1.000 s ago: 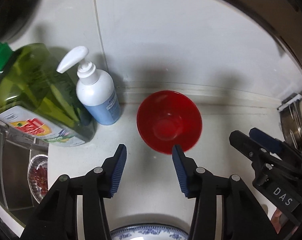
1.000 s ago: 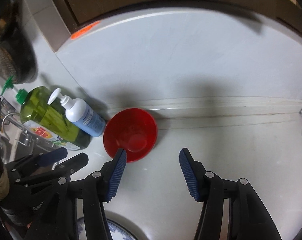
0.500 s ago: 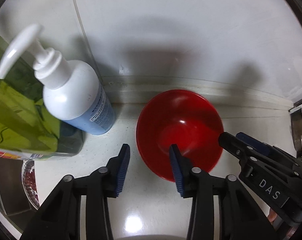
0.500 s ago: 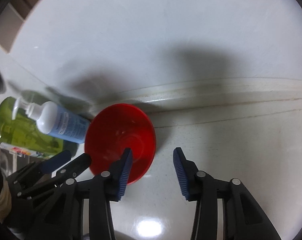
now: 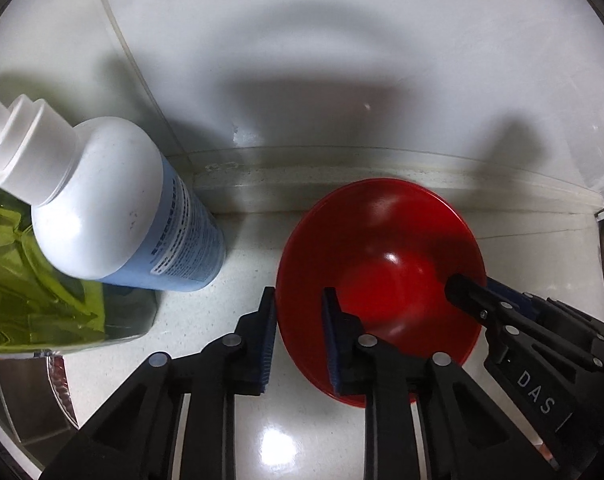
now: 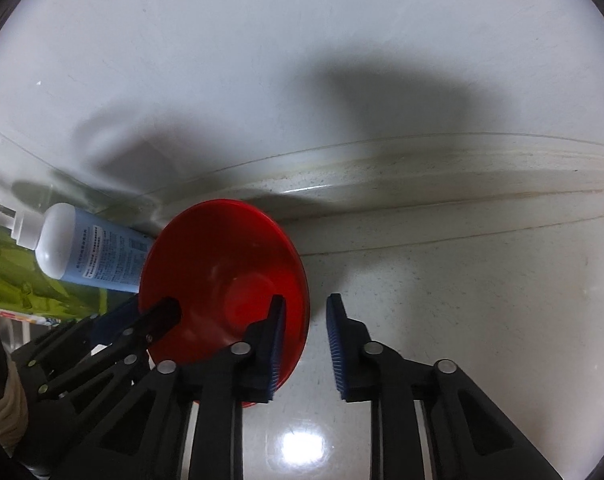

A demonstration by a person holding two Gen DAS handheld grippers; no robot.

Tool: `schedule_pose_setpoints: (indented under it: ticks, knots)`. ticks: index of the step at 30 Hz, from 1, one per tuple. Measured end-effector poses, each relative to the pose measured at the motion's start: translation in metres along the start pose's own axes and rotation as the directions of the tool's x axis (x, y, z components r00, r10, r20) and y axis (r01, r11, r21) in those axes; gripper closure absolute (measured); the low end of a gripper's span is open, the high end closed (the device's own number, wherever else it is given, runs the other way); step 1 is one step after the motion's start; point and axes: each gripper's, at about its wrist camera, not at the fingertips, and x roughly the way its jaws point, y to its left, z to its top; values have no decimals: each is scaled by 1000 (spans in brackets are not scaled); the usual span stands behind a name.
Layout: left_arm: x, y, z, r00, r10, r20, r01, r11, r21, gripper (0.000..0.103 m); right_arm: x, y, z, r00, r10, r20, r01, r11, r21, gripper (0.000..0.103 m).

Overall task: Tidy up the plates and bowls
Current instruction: 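Close both grippers together on the rim of the red bowl, then carry the red bowl with both grippers over the white bowl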

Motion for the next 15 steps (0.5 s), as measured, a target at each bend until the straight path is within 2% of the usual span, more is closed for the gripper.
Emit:
schedule_pose_setpoints:
  ticks: [2, 5, 10, 15]
  knots:
    - [-1, 0, 1, 1000, 7, 9, -7, 1000, 7, 89, 2, 0, 0, 1000, 2, 0, -2, 1000, -1, 89]
    - [-2, -1, 0, 1000, 10, 12, -10, 1000, 16, 92, 1, -3, 0, 1000, -15, 3, 15, 1000, -6, 93]
    - [-4, -2, -6, 1000, -16, 0, 16, 1000, 15, 93, -5, -3, -2, 999, -37, 9, 37, 999, -7, 94]
    - [-20, -7, -20, 999, -43, 19, 43, 999, 16, 93, -22, -7, -10, 998, -54, 28, 54, 998, -11, 94]
